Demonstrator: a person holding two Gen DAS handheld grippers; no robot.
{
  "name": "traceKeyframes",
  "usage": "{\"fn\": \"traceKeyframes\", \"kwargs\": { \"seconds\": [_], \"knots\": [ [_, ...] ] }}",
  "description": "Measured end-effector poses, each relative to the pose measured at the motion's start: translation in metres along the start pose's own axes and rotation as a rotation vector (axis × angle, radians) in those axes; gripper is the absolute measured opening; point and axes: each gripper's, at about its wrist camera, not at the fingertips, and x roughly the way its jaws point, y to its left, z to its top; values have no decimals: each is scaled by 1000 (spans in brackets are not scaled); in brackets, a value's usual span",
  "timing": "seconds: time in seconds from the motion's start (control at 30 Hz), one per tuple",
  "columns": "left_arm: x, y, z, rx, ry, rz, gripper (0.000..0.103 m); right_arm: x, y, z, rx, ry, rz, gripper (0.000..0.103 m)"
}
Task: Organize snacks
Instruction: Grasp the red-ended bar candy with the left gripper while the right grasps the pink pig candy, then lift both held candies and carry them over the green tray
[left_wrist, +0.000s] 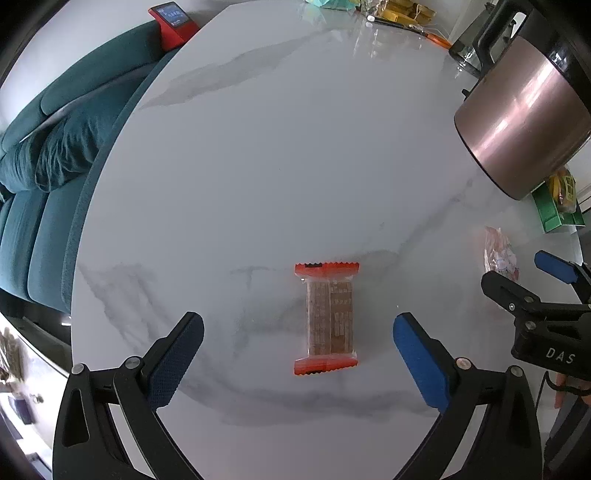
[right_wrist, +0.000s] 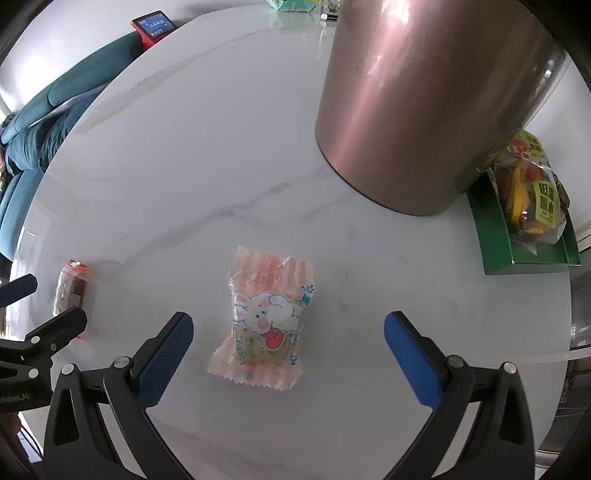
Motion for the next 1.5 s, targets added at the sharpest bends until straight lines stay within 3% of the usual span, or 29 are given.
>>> {"fn": "traceKeyframes", "kwargs": {
  "seconds": [0.3,0.43,0.77,0.93,1.0,1.03,1.07,1.13,1.5],
  "knots": [
    [1,2,1,-6,8,-22,94,2,6,1,-8,-4,-8,103],
    [2,4,0,5,2,-20,82,-6,11,-4,-21,-5,-4,103],
    [-2,2,-4,23,6,-15,74,-7,17,-9,-38,2,-1,103],
    [-1,-4,-5,36,9,3,62,-10,21,-13,-56,-3,24,103],
    [-2,-6,-6,44,10,12,57,-12,24,-14,-70,-7,36,89],
    [-3,-6,-6,49,11,17,52,-13,25,-15,-75,-9,38,69],
    [-4,-8,-5,53,11,19,50,-14,26,-15,-80,-10,42,60],
    [-5,-8,-6,56,11,9,40,-15,27,-16,-86,-11,39,55],
    [-9,-14,-11,64,9,16,20,-11,7,-13,-84,-19,53,40]
  ]
}}
